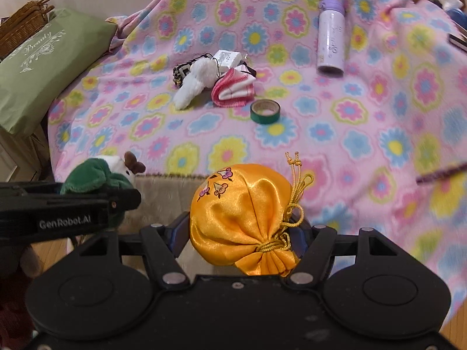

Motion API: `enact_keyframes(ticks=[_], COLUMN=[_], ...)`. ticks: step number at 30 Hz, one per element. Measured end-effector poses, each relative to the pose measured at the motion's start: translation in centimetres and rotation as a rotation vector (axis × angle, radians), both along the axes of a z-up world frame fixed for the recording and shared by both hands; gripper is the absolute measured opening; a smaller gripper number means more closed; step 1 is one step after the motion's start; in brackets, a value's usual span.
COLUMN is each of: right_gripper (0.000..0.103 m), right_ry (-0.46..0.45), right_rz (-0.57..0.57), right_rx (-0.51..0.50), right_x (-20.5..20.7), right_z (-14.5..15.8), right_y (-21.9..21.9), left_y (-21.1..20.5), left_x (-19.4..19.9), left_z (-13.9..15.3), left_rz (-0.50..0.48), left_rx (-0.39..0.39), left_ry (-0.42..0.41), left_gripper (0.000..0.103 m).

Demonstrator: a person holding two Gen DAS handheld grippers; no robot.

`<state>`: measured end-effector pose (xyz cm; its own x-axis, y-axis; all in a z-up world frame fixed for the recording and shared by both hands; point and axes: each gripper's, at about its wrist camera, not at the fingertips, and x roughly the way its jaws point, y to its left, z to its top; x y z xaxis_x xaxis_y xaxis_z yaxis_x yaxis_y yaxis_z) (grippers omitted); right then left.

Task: Organize soft objects
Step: 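Carry the green plush and orange pouch over the basket with both tools, then open both tools to drop the plush and pouch into the basket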

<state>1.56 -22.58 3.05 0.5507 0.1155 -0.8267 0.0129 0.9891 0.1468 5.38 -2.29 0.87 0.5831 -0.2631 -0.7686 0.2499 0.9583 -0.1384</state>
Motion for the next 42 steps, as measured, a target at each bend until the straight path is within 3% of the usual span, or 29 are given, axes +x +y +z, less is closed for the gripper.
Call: enact_keyframes(ticks=[14, 21, 29, 42], right_gripper=[0.068, 0.068, 0.068, 0.066], right_ry=[-0.011, 0.012, 0.084, 0.087], right_rz=[-0.026, 0.028, 0.077, 0.090], right_rx=[0.018, 0.002, -0.004, -0.026], right_x=[-6.0, -6.0, -5.3, -4.9], right_z=[2.6, 2.7, 1.5, 1.3], right_y=[-0.6, 0.4, 1.2, 1.7], left_y=[0.5, 1.3, 1.0, 1.4], left_x=[-5.3, -5.1, -5.4, -5.3], left_z=[-0.2, -1.6, -1.6, -2.1], left_rz=[0.037, 0.079, 0.081, 0.096], left_rx=[0.014, -0.008, 0.020, 0.040], left_ry=[-0.006, 0.071, 0.069, 0.090], left_gripper=[0.053, 0.053, 0.054, 0.059])
